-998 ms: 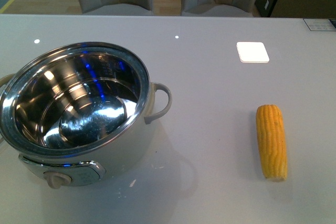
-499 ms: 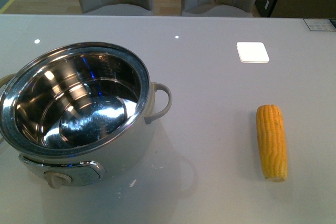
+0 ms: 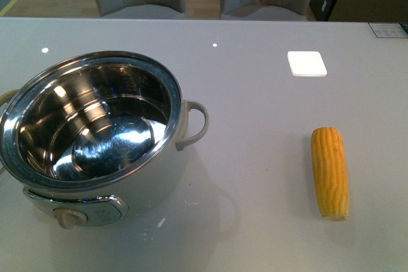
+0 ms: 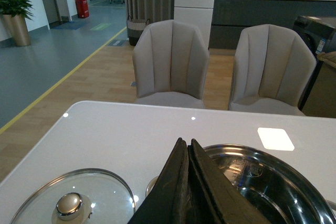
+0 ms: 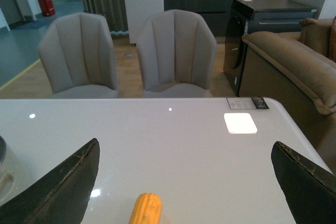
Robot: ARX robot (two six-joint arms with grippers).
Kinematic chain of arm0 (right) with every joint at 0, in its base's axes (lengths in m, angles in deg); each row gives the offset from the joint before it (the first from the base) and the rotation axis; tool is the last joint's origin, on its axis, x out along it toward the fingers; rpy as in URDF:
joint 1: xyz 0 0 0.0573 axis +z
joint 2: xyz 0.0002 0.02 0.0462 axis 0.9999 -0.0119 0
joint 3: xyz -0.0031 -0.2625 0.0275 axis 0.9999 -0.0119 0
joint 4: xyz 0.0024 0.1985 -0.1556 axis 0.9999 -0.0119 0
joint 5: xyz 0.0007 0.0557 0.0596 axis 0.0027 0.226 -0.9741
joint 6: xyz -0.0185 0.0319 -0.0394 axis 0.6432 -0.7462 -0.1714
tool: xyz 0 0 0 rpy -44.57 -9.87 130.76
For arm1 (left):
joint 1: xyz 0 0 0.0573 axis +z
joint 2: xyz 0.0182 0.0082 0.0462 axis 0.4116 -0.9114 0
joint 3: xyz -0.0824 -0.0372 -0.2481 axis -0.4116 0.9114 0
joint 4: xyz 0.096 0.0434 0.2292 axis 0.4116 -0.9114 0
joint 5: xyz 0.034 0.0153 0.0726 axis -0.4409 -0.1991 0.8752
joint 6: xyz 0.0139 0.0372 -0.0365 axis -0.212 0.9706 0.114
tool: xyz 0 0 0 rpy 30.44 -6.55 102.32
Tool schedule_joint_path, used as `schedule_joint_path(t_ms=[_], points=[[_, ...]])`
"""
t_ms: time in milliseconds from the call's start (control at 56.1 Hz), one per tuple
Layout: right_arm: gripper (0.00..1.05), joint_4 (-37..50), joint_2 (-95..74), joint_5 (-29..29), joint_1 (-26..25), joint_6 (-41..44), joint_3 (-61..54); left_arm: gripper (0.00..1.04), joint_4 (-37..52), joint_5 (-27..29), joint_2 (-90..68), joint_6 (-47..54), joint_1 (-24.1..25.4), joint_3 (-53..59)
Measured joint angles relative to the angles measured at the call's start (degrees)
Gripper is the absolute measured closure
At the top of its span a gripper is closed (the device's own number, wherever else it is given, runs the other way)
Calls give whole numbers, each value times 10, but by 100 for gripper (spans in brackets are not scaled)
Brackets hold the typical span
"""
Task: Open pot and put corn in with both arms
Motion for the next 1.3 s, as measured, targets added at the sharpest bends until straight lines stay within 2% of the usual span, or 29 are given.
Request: schedule_joint_path(t_ms=[499, 606, 909, 1034, 1159, 1212, 1248, 1283, 1301], points=[[9, 0, 0, 0, 0, 0, 0, 101, -83, 0, 83, 0, 0, 0], [9, 0, 0, 0, 0, 0, 0, 101, -172, 0, 155, 0, 0, 0], [9, 0, 0, 0, 0, 0, 0, 101, -182, 0, 179, 0, 0, 0], [9, 0, 0, 0, 0, 0, 0, 78, -182, 0, 179, 0, 0, 0], [9, 0, 0, 0, 0, 0, 0, 46, -182, 0, 179, 0, 0, 0], [9, 0, 0, 0, 0, 0, 0, 36, -182, 0, 179, 0, 0, 0], [9, -26, -18, 17, 6, -17, 7, 30, -182, 0, 179, 0, 0, 0], [9, -126, -69, 65, 20, -59, 49, 23, -182, 0, 179, 0, 0, 0], [9, -148, -86, 71, 22, -77, 58, 22, -182, 1, 179, 0, 0, 0]])
